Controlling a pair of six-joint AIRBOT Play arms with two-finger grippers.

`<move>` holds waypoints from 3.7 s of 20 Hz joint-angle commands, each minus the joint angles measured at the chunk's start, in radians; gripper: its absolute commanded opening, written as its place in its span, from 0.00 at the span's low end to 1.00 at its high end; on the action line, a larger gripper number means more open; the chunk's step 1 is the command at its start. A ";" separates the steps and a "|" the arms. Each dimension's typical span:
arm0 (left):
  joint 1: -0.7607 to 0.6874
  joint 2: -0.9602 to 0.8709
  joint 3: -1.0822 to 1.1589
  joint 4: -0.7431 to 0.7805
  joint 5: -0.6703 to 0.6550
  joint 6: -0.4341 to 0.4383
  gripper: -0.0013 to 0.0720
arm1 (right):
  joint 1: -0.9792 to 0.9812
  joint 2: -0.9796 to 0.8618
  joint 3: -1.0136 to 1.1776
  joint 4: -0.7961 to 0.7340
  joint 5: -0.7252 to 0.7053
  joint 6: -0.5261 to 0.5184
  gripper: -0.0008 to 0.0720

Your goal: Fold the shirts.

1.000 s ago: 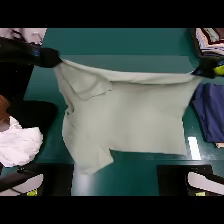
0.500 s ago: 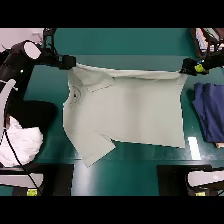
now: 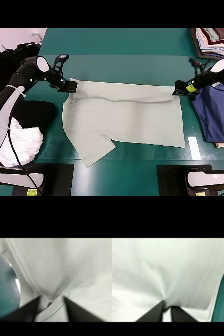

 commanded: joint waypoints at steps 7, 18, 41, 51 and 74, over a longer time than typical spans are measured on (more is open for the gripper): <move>0.000 0.295 -0.262 0.040 -0.241 -0.071 0.68 | -0.016 0.261 -0.109 0.001 0.028 -0.003 0.53; 0.000 0.724 -0.931 -0.232 -0.103 -0.192 0.68 | -0.027 0.431 -0.192 0.003 -0.027 -0.002 0.53; -0.001 0.723 -0.878 -0.435 0.067 -0.079 0.05 | -0.550 0.623 -0.830 -0.094 0.154 -0.012 0.54; -0.001 0.723 -0.878 -0.432 0.061 -0.058 0.05 | -0.400 0.489 -0.833 0.018 0.093 -0.061 0.39; -0.001 0.757 -0.562 -0.246 0.038 -0.101 0.05 | -0.230 0.708 -0.596 0.000 0.153 0.001 0.04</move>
